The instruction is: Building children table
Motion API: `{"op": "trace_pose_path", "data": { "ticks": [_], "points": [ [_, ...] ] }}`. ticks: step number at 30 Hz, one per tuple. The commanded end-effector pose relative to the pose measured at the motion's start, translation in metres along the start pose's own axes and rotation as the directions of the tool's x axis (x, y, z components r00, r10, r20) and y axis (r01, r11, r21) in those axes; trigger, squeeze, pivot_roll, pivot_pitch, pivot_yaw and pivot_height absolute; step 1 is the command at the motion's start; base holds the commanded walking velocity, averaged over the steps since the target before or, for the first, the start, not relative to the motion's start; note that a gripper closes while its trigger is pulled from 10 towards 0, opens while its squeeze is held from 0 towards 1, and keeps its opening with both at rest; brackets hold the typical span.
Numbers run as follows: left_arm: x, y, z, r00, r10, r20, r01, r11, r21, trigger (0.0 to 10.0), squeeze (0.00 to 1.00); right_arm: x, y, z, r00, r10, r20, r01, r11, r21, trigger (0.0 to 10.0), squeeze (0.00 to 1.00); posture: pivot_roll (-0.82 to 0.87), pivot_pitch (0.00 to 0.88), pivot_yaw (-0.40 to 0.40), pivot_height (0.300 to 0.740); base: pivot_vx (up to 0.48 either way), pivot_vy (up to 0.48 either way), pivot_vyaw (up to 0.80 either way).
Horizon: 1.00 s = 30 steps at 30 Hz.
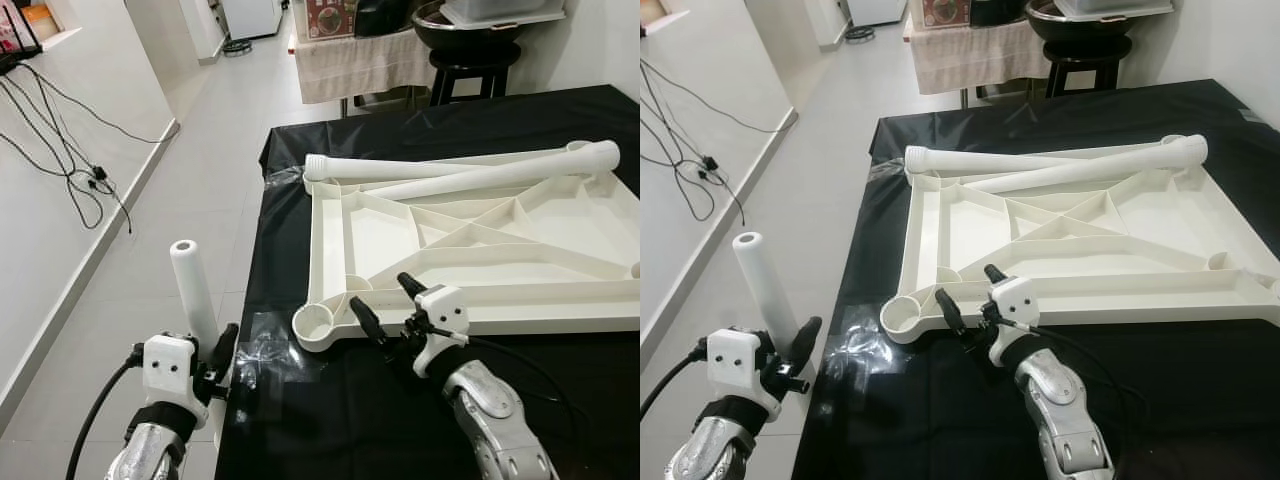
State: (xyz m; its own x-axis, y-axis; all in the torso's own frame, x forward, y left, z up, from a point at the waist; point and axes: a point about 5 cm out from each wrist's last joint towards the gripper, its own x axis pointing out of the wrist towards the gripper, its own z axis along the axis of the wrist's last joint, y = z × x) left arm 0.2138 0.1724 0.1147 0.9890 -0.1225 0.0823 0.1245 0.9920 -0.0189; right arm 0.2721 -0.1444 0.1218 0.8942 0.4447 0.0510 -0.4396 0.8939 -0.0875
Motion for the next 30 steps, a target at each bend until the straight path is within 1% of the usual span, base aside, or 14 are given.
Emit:
{"op": "trace_pose_path", "data": {
  "ticks": [1, 30],
  "points": [
    [-0.0013, 0.0031, 0.0033, 1.0, 0.01, 0.005, -0.01, 1.0, -0.006, 10.0, 0.0, 0.0015, 0.0028, 0.0003, 1.0, 0.014, -0.003, -0.014, 1.0, 0.018, 10.0, 0.0, -0.13, 0.134, 0.108, 0.74, 0.0, 0.0, 0.0],
    [-0.0018, 0.0021, 0.001, 1.0, 0.009, 0.0, -0.009, 1.0, -0.009, 10.0, 0.0, 0.0005, 0.0022, -0.002, 1.0, 0.022, -0.008, -0.022, 0.999, 0.037, 10.0, 0.0, -0.14, 0.118, 0.108, 0.74, 0.0, 0.0, 0.0]
  ]
}}
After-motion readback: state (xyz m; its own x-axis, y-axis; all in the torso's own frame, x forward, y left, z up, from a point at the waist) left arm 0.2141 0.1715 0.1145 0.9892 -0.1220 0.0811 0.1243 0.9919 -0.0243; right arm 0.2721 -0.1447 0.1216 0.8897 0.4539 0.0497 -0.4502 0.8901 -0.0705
